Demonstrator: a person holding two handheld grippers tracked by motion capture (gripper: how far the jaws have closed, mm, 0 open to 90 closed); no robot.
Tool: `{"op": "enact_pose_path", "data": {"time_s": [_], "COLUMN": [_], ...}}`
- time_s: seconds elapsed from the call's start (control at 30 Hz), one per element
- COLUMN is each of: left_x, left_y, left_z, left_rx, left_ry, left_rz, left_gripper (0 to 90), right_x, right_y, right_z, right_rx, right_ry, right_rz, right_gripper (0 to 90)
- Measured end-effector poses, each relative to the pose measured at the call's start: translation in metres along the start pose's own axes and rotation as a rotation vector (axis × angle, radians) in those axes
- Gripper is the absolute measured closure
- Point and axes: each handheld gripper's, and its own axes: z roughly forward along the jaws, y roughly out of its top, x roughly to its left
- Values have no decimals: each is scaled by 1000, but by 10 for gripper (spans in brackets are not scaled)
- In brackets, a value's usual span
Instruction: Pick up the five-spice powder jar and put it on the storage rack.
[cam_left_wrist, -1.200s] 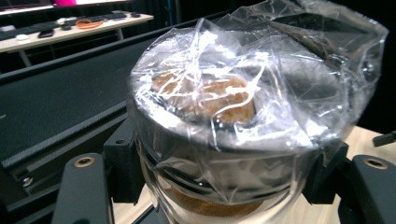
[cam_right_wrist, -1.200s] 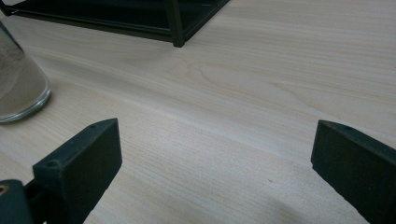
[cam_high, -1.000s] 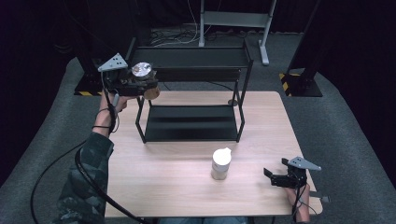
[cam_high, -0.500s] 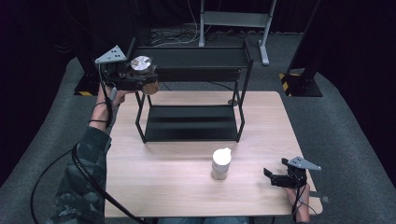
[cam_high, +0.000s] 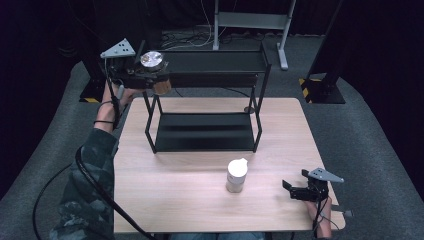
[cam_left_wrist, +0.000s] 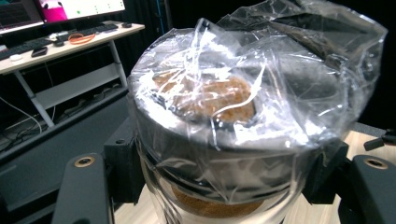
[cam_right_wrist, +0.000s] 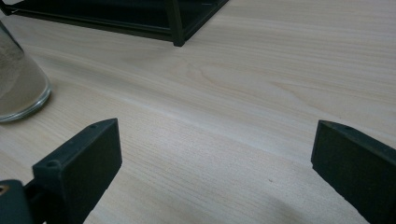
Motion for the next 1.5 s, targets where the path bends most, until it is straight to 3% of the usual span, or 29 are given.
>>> {"op": "enact_pose_path", "data": {"time_s": [0.37,0.73,1.1,1.5], "left_x": [8,14,20,23], "left_y": [19,35,52,58], "left_z": [6,23,47,67], "left_rx": [-4,9,44,63], "left_ry": [10,36,63,110], "left_rz": [9,1,-17,-60], "left_gripper": [307,307,307,307], "right_x": [0,-1,-1,-2], "right_y": [1,1,1,1], "right_z": [0,0,1,0], "right_rx": [5,4,5,3], "right_ry": [1,3,5,9], "right_rz": [1,3,4,3], "right_gripper": [6,6,6,6]}}
